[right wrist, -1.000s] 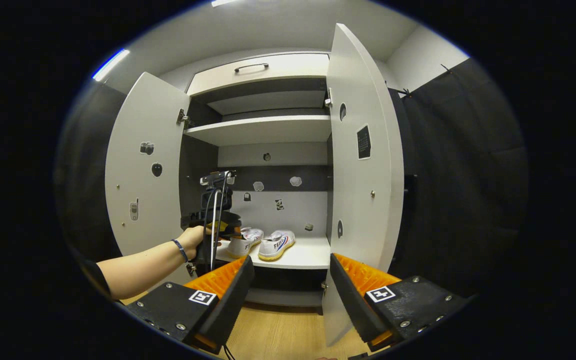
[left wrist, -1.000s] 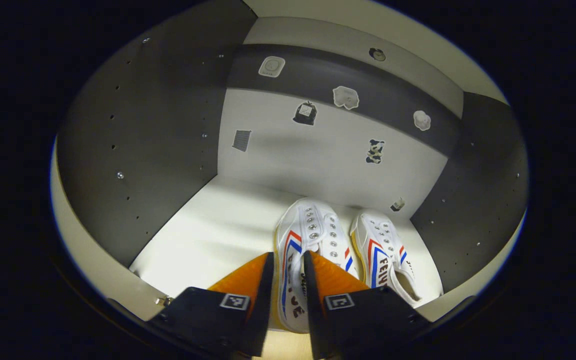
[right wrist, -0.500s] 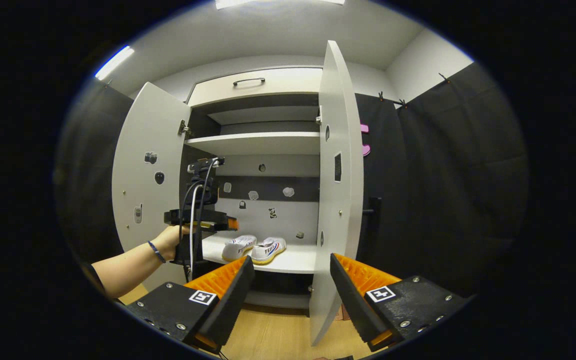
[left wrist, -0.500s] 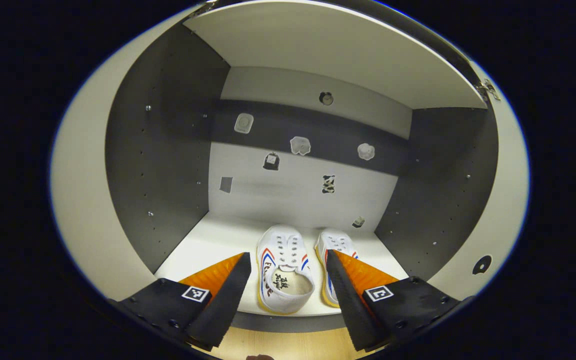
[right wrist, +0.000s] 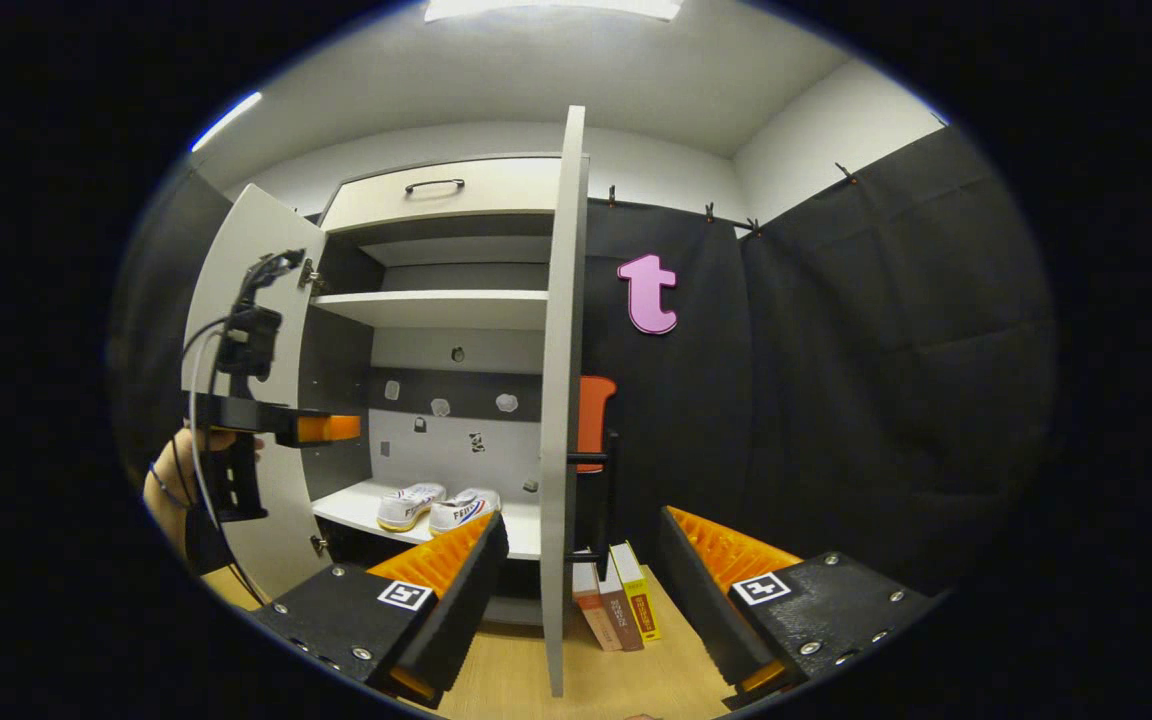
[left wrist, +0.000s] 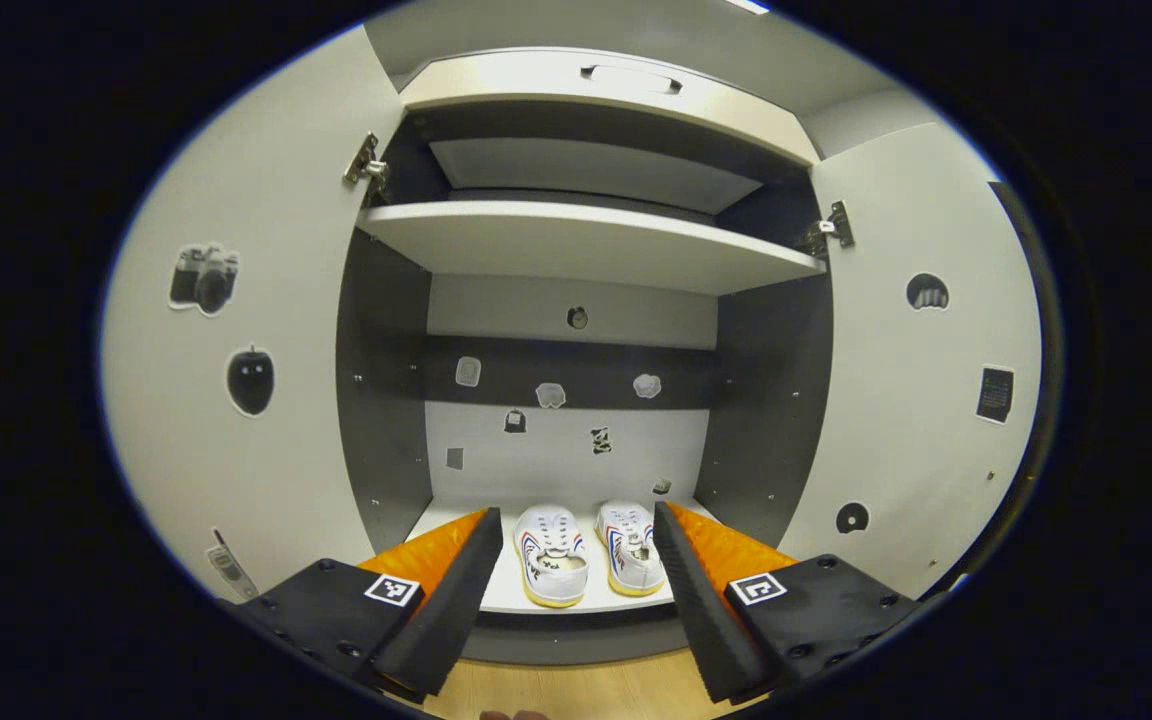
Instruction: Grab one shoe with the right hand and put it into the shoe cabinet, grab the other shoe with the left hand and put it into the shoe cabinet; then close the right door with the right hand and the left door with the left hand.
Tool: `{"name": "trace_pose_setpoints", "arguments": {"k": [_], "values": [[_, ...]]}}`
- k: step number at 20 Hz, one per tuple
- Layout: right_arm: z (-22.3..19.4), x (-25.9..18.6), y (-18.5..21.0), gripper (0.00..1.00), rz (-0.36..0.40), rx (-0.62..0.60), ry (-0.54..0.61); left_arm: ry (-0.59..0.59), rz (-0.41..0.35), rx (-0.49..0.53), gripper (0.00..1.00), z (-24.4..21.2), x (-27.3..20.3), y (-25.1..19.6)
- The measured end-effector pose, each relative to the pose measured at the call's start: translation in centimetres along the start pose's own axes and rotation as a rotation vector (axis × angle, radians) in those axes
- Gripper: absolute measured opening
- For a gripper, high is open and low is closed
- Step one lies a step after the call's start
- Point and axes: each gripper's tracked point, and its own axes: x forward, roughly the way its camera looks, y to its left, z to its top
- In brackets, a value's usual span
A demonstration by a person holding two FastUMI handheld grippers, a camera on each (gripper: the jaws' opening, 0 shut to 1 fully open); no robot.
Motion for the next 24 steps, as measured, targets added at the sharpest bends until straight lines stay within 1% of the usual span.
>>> {"name": "trace_pose_setpoints", "arguments": {"k": [3, 8, 9, 12, 13, 14, 17, 20, 21, 24], "values": [[0.2, 0.7, -1.6, 0.93, -0.022, 0.000, -0.005, -0.019, -0.002, 0.011, 0.95, 1.0, -3.8, 0.5], [-0.4, 2.6, -3.1, 0.93, -0.033, 0.000, 0.006, -0.039, -0.015, -0.024, 0.97, 1.1, -9.0, 2.3], [-0.7, 3.1, -3.4, 0.93, -0.036, 0.000, 0.011, -0.039, -0.008, -0.029, 0.97, 1.1, -10.1, 3.1], [-1.3, 4.4, -3.5, 0.93, -0.023, 0.004, 0.023, -0.064, 0.033, -0.045, 0.96, 1.5, -13.3, 5.8], [-1.5, 4.7, -3.4, 0.89, -0.017, 0.001, 0.028, -0.078, 0.055, -0.045, 0.96, 1.9, -14.2, 6.8], [-1.8, 4.9, -3.5, 0.93, -0.012, -0.006, 0.034, -0.094, 0.076, -0.045, 0.96, 2.1, -15.2, 7.9], [-2.5, 5.5, -3.0, 0.93, 0.016, -0.040, 0.061, -0.128, 0.134, -0.070, 0.96, 2.8, -17.3, 10.4], [-1.9, 5.6, -2.8, 0.92, 0.023, -0.080, 0.030, -0.139, 0.184, -0.090, 0.98, 2.8, -18.4, 12.4], [-1.8, 5.5, -2.4, 0.92, 0.037, -0.085, 0.025, -0.139, 0.192, -0.093, 0.96, 2.6, -18.6, 12.8], [-1.8, 5.5, -1.6, 0.86, 0.056, -0.088, 0.026, -0.135, 0.186, -0.108, 0.96, 2.4, -18.7, 12.9]]}}
